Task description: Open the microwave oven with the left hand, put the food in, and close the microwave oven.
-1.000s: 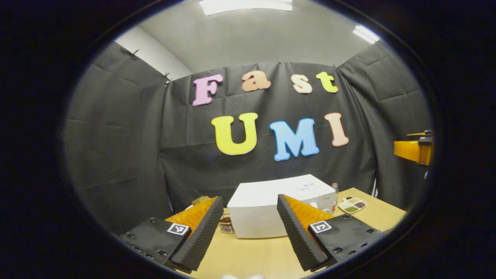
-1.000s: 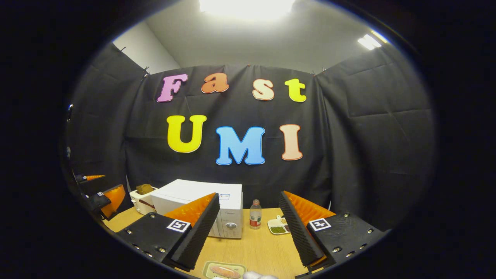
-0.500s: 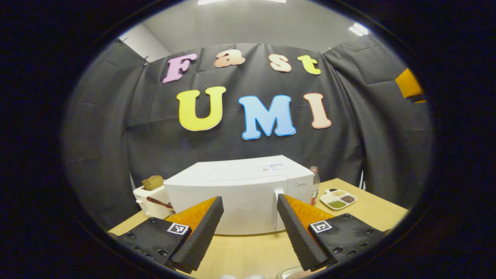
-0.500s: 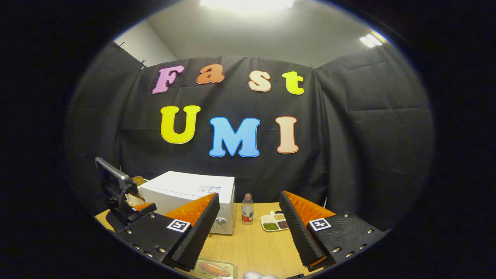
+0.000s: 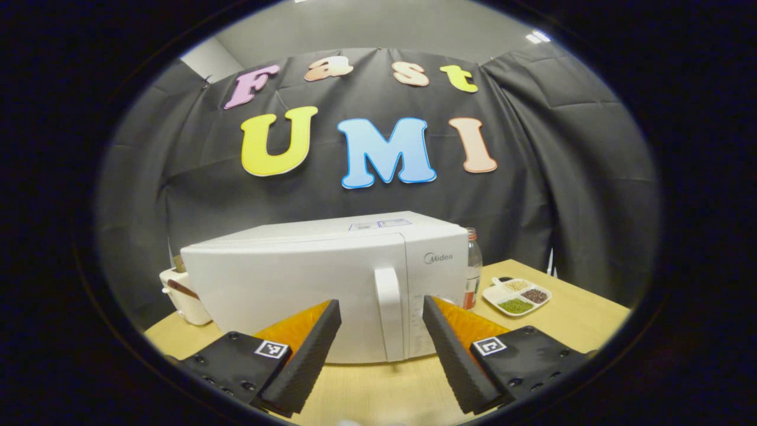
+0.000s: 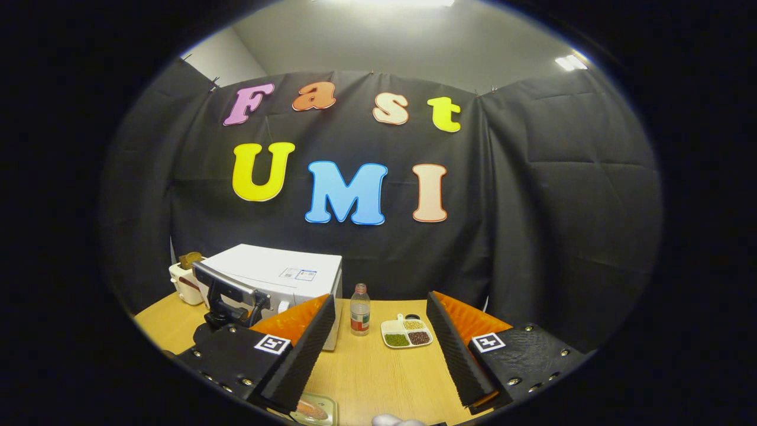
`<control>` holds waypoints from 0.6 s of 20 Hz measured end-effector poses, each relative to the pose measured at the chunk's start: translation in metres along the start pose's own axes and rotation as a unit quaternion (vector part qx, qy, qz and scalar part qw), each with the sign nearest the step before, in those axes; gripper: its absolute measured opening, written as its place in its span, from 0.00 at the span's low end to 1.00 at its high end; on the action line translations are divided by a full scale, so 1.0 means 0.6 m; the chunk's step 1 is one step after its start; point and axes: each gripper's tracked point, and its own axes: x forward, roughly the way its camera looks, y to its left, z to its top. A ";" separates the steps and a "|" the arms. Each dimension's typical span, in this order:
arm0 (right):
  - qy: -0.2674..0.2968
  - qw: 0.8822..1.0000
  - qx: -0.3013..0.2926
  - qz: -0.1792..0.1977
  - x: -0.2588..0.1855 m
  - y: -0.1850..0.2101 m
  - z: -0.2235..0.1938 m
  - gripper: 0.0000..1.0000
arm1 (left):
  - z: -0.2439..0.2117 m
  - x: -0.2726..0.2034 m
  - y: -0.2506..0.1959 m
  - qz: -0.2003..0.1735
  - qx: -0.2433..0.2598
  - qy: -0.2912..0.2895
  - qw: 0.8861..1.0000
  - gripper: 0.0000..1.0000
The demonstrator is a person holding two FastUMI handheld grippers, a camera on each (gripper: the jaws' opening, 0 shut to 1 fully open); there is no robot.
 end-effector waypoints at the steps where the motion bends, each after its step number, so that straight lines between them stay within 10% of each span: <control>1: 0.003 1.000 0.001 0.003 0.004 0.002 -0.006 0.96 | -0.007 0.010 -0.002 0.002 0.003 0.002 1.000 0.97; 8: 0.016 1.000 -0.015 0.013 0.027 0.005 -0.028 0.96 | -0.034 0.061 -0.030 0.000 -0.018 0.003 1.000 0.99; 12: 0.016 1.000 -0.020 0.017 0.029 0.006 -0.033 0.96 | -0.047 0.067 -0.023 0.003 -0.026 0.011 1.000 0.71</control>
